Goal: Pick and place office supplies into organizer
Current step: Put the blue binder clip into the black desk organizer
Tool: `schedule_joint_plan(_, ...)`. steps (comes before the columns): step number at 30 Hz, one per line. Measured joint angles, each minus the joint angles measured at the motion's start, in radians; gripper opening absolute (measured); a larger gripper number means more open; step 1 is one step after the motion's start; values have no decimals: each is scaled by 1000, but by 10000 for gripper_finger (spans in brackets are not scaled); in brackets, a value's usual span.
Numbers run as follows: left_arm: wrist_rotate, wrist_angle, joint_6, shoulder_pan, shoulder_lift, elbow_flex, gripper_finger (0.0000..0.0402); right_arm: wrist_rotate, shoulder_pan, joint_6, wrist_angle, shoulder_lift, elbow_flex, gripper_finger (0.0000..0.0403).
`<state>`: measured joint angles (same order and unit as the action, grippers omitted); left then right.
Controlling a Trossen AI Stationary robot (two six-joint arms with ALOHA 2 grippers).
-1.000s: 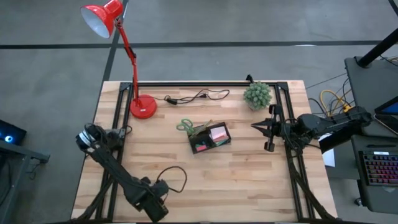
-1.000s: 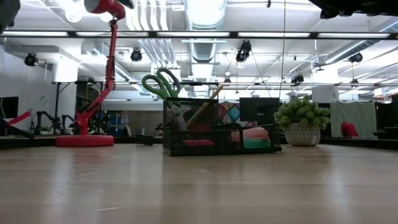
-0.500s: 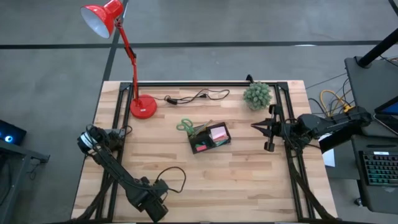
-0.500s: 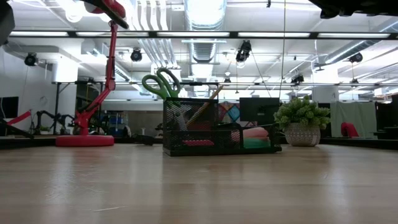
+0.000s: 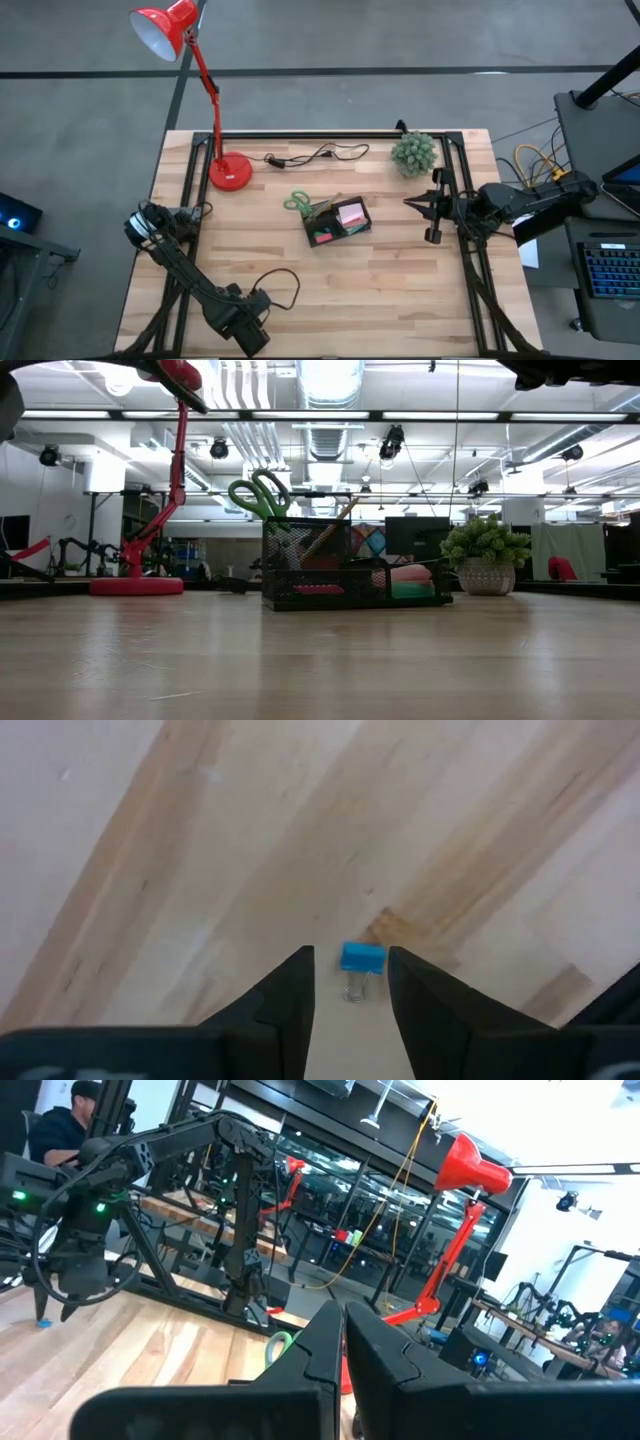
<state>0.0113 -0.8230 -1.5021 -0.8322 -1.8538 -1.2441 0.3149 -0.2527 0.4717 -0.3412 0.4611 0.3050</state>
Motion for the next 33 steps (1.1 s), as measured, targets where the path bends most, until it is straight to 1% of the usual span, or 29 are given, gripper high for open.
schedule_joint_plan(12,3,9,0,-1,0,2,116,0,0,1,0,0,0,8)
schedule_joint_plan(15,3,21,0,-1,0,1,132,0,0,1,0,0,0,8)
schedule_joint_plan(20,2,33,19,-1,0,4,176,0,0,0,0,0,0,8)
schedule_joint_plan(22,2,29,20,-1,0,5,186,0,0,0,0,0,0,8)
schedule_joint_plan(33,18,29,44,-1,-34,9,189,0,0,0,0,0,0,8)
